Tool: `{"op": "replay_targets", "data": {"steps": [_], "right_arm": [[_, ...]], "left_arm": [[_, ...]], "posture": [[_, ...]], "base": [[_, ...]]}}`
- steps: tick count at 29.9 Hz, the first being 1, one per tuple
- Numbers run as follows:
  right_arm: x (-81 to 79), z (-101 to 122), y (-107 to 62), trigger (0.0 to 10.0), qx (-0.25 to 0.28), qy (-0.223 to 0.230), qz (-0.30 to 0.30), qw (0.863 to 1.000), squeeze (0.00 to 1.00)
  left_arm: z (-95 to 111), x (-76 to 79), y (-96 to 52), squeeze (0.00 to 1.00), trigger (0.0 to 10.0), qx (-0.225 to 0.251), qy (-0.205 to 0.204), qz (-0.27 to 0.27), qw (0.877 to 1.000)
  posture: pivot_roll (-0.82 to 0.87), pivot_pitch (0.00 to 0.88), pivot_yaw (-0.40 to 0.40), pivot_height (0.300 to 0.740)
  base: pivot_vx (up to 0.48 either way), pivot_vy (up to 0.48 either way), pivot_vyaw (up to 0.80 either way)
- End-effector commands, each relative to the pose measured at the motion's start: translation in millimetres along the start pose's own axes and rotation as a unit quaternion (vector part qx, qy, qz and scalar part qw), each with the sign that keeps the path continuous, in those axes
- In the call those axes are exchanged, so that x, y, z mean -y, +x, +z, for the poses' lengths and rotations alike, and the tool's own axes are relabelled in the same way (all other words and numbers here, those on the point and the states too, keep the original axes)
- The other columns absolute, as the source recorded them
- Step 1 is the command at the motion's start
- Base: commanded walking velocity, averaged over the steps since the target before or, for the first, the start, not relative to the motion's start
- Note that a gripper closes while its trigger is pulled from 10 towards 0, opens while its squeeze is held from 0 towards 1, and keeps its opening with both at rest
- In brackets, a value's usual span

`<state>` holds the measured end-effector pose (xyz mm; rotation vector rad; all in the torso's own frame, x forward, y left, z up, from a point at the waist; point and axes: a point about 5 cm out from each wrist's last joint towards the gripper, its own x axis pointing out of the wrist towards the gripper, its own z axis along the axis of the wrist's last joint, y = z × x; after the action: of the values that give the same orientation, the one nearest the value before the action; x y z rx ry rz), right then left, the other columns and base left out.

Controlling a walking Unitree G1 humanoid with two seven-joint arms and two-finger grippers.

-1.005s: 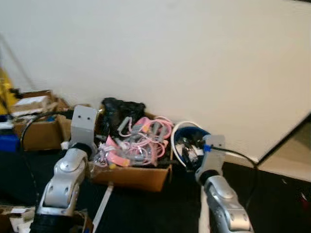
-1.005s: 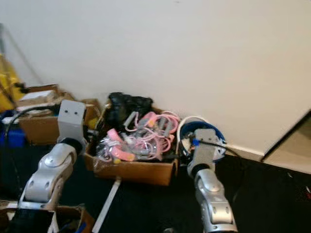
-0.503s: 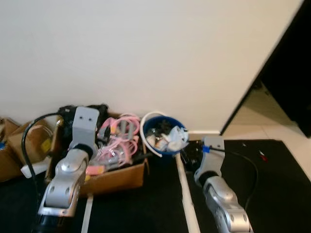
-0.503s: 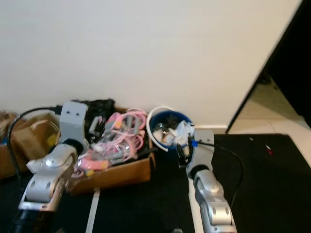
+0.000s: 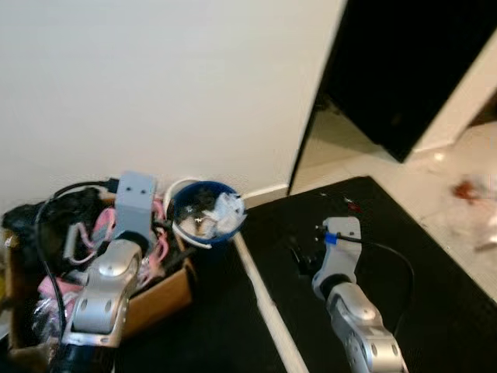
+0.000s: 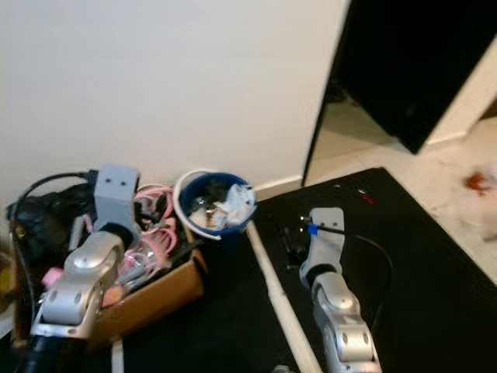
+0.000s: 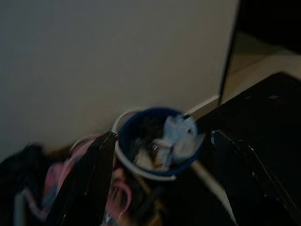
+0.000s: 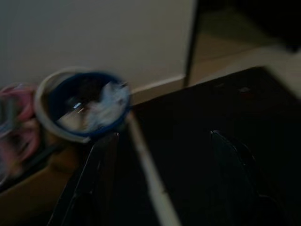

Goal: Picking trash to rubbish bin

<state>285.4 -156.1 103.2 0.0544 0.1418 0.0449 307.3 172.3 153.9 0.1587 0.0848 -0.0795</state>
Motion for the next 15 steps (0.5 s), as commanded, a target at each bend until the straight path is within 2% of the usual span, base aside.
{"op": "replay_targets", "data": {"steps": [1,15], "right_arm": [[-0.5,-5.0,-2.3,10.0,-0.012,0.007,-0.004,1.0,0.0],[0.7,-3.7,-2.5,10.0,-0.011,0.008,-0.006,1.0,0.0]], "left_arm": [[-5.1,-2.3,-1.8,0.0,10.0,-0.007,0.0,0.006,1.0],[-5.1,-3.1,-0.8,0.0,10.0,-0.005,0.002,0.014,1.0]], "posture": [[0.01,0.127,0.006,0.74],[0.0,0.129,0.009,0.74]], "base": [[0.0,0.0,-0.8],[0.0,0.0,-0.8]]}}
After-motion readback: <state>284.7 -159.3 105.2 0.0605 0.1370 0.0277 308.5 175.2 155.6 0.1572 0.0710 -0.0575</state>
